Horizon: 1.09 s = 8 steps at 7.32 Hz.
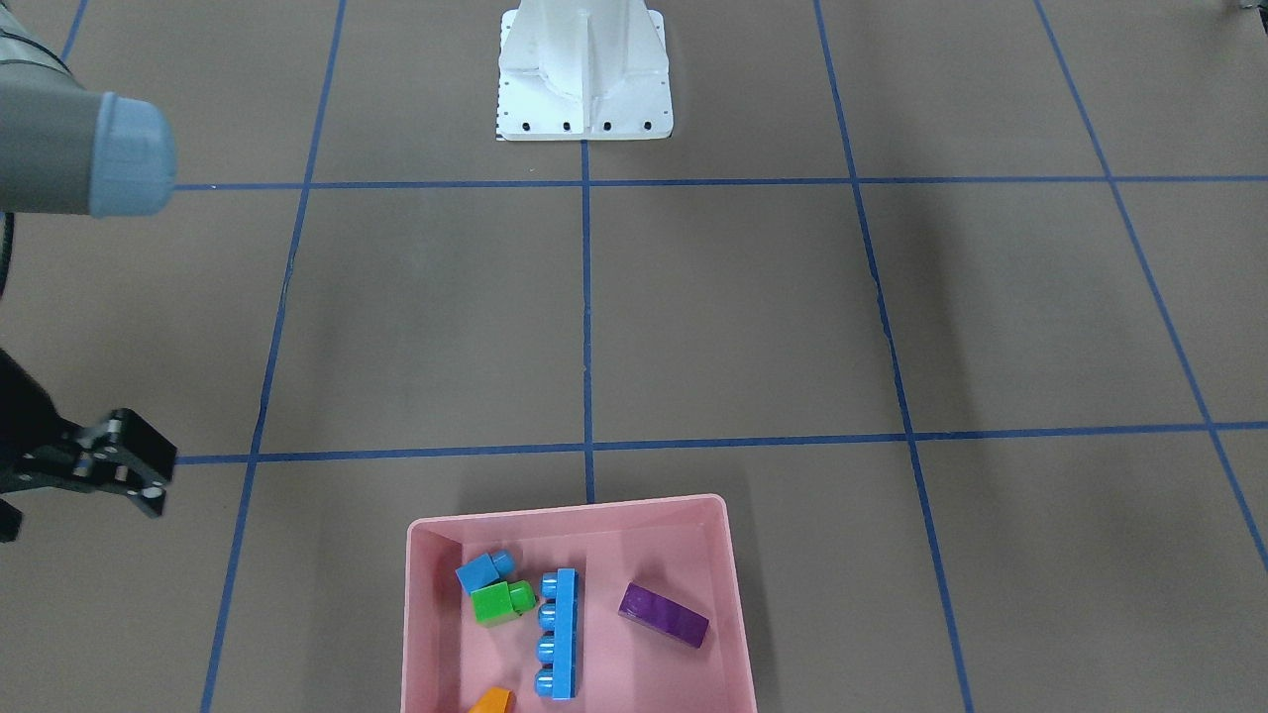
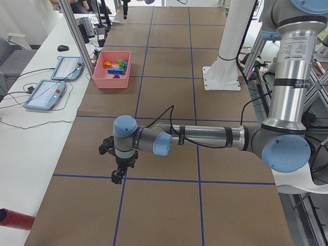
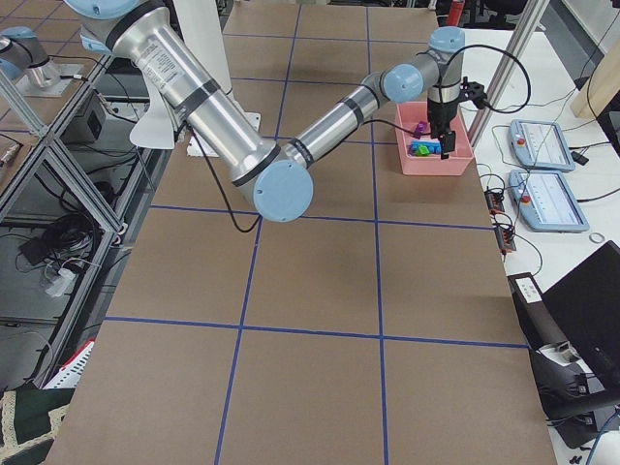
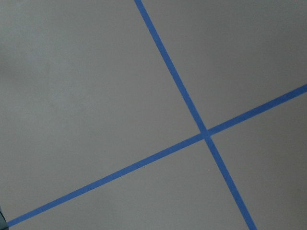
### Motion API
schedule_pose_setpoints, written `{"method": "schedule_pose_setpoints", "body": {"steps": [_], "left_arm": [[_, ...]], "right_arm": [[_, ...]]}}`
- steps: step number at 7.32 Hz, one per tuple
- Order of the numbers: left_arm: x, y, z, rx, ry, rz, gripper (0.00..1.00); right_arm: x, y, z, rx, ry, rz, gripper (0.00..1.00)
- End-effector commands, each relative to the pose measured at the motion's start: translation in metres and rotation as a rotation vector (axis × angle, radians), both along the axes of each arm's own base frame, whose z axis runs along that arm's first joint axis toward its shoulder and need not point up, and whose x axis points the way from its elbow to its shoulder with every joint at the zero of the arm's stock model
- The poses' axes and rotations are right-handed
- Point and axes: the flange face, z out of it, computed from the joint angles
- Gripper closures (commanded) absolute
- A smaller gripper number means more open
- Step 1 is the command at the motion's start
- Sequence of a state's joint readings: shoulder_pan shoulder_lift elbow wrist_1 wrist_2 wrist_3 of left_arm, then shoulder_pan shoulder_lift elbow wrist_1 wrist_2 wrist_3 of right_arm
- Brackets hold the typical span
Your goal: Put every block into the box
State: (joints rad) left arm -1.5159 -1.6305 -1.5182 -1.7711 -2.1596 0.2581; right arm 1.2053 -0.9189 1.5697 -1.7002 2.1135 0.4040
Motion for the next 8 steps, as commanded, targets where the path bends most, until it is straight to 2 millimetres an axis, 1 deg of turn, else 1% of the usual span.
{"method": "schedule_pose_setpoints", "body": {"steps": [1, 2, 3, 4, 5, 6, 7, 8], "left_arm": [[-0.014, 0.005, 0.006, -0.028, 0.005, -0.024, 0.0], [-0.014, 0.014, 0.016, -0.052, 0.011, -0.021, 0.0], [-0.013, 0.021, 0.019, -0.063, 0.047, -0.018, 0.0], [-0.011, 0.042, 0.033, -0.096, 0.093, -0.014, 0.0], [-0.012, 0.048, 0.033, -0.103, 0.093, -0.023, 0.0], [-0.014, 0.049, 0.031, -0.143, 0.095, -0.052, 0.0], [-0.014, 0.051, 0.015, -0.172, 0.099, -0.08, 0.0], [-0.014, 0.053, 0.004, -0.213, 0.097, -0.083, 0.0]], "right_arm": [[0.084, 0.051, 0.131, -0.019, 0.064, -0.112, 0.0], [0.126, 0.081, 0.196, -0.063, 0.036, -0.143, 0.0], [0.154, 0.128, 0.266, -0.105, -0.066, -0.163, 0.0], [0.17, 0.187, 0.331, -0.114, -0.076, -0.151, 0.0], [0.184, 0.223, 0.374, -0.066, -0.086, -0.135, 0.0], [0.194, 0.233, 0.391, -0.085, -0.109, -0.112, 0.0], [0.201, 0.253, 0.415, -0.129, -0.128, -0.104, 0.0], [0.215, 0.245, 0.404, -0.121, -0.138, -0.065, 0.0]]}}
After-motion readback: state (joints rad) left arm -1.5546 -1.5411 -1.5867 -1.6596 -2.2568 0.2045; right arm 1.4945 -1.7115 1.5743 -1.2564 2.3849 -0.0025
